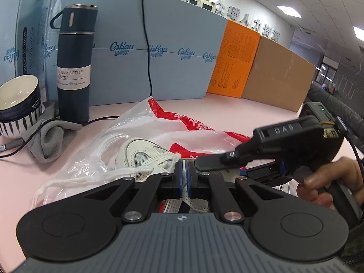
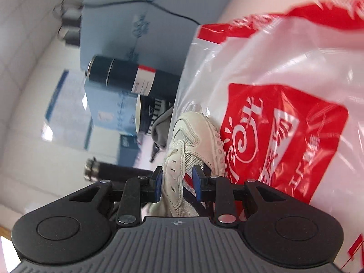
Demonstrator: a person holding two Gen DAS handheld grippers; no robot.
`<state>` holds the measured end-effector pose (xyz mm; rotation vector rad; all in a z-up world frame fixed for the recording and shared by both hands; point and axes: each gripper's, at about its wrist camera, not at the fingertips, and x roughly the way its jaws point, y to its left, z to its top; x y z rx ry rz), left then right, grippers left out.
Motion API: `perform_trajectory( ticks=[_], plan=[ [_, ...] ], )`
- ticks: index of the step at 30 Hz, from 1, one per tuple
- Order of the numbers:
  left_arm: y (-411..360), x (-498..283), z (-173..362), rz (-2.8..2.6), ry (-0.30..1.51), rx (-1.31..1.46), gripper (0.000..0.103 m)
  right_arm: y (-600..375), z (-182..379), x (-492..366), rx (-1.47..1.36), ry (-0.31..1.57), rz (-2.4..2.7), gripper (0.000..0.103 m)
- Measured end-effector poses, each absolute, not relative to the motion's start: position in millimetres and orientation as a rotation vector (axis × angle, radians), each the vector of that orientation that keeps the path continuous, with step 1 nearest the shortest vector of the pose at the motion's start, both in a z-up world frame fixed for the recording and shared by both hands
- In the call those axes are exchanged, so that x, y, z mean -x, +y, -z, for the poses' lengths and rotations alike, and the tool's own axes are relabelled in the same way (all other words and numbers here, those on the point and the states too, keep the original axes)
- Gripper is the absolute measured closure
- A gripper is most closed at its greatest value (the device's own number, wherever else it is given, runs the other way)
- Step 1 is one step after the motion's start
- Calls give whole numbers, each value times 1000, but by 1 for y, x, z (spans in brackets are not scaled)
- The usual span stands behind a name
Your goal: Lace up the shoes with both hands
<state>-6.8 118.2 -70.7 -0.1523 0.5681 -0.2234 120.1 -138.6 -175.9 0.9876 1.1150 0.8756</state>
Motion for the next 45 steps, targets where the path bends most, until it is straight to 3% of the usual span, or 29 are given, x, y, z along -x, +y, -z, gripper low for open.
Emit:
perform_trajectory(
  ticks=[5, 9, 10, 12, 14, 18, 19, 22, 23, 27, 29, 32, 38, 45],
  plan=[
    [115, 6, 74, 232, 584, 102, 100, -144, 197, -123, -1234, 1174, -840, 83],
    [117, 5, 75, 237, 585, 97, 100, -153, 177, -124, -1060, 1107, -826, 82],
    [118, 6, 75, 232, 580, 100, 100, -150, 162, -120, -927, 1054, -849, 76],
    [120, 8, 74, 222, 572, 108, 100, -144, 132, -111, -665, 943, -885, 53],
    [123, 10, 73, 208, 567, 118, 100, -134, 103, -93, -409, 808, -890, 26],
    [130, 15, 73, 184, 559, 148, 100, -99, 81, -50, 65, 595, -865, 21],
    [131, 16, 73, 178, 557, 158, 100, -89, 79, -40, 176, 547, -855, 25],
    [134, 19, 74, 172, 551, 169, 100, -63, 87, -19, 428, 482, -814, 57],
    [134, 20, 73, 173, 548, 172, 100, -58, 91, -18, 456, 476, -816, 63],
    [136, 23, 73, 180, 535, 182, 100, -45, 104, -14, 566, 426, -814, 69],
    [136, 23, 73, 189, 531, 184, 100, -44, 106, -18, 555, 437, -830, 94],
    [133, 22, 71, 209, 528, 172, 100, -52, 103, -31, 421, 514, -846, 95],
    [121, 12, 67, 270, 542, 69, 100, -113, 122, -100, -424, 921, -859, 95],
    [110, 3, 69, 314, 565, -17, 100, -140, 161, -114, -885, 1081, -819, 95]
  ],
)
